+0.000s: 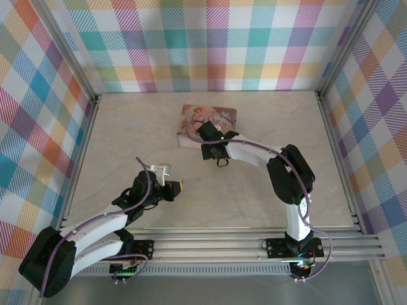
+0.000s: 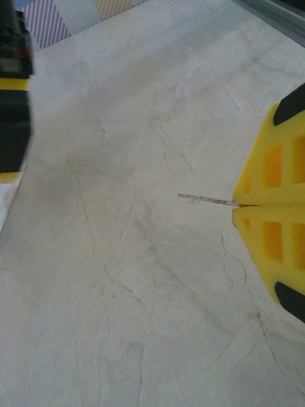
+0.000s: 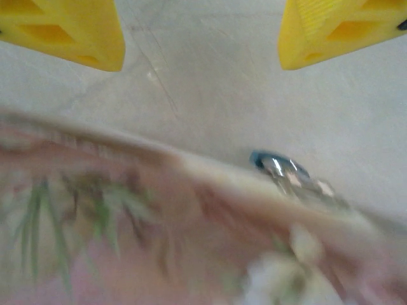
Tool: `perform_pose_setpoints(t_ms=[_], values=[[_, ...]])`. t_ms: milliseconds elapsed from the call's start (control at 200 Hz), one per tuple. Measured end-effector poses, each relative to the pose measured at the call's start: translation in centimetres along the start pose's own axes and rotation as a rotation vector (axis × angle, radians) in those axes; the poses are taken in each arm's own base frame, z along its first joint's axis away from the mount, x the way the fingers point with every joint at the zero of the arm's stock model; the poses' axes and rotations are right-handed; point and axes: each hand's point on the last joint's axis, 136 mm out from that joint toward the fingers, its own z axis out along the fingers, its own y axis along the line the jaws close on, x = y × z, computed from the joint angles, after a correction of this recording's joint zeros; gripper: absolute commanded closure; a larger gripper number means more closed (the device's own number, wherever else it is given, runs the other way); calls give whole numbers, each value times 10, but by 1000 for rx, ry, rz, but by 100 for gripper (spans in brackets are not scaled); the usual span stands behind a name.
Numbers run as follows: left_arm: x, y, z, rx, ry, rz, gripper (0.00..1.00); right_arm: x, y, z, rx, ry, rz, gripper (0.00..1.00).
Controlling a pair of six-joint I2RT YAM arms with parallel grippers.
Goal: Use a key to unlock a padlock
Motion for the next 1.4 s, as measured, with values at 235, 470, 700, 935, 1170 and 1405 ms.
perform_pose_setpoints(t_ms=[235,470,700,935,1170,1405], values=[[-4,1,-1,-26,15,-28,100,-40,24,14,0,-60,98,35],[-13,-1,-1,-26,-3,-41,100,-39,26,42,59,-41,144,38],[-14,1,-2,-25,-3,-50,100,-34,22,52,92,-40,169,43],[-12,3,-1,-27,12,-59,100,-39,22,56,102,-61,189,52],[-11,6,-1,-28,19,-67,100,-45,27,63,92,-87,201,55],[-11,6,-1,-28,18,-69,100,-44,29,70,93,-86,182,56]])
